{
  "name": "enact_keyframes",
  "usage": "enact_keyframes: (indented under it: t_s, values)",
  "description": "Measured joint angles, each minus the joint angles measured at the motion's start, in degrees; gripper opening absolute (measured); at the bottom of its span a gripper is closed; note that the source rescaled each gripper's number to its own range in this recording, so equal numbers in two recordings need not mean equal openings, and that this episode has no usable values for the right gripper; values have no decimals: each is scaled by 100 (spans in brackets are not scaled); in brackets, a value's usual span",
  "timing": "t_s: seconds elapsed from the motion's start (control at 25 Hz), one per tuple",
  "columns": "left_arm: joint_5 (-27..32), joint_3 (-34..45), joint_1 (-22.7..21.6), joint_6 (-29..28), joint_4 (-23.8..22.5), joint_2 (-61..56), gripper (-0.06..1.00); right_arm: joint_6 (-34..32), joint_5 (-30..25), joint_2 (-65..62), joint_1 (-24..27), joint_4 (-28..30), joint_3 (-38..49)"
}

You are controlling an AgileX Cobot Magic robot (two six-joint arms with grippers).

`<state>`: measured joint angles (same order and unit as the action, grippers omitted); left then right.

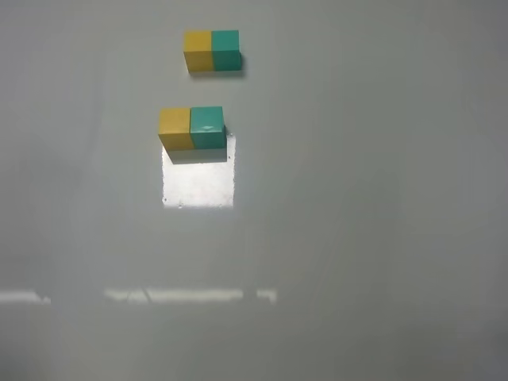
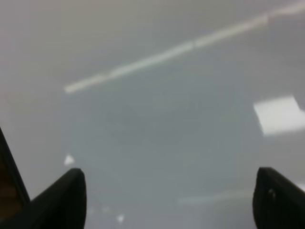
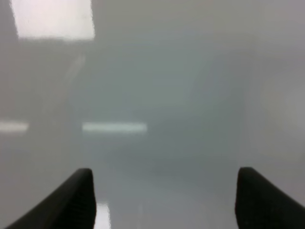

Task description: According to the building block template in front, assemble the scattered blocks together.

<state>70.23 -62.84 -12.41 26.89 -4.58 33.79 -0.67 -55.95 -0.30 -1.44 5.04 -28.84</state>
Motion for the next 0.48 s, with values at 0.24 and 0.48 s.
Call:
enact_keyframes:
  t_s: [0.24, 0.48]
  values:
    - [25, 1574, -481, -77, 1167, -2089, 80, 0, 0, 0, 0, 0, 0]
    - [-5, 2266, -421, -644, 1909, -3041, 80, 0, 0, 0, 0, 0, 0]
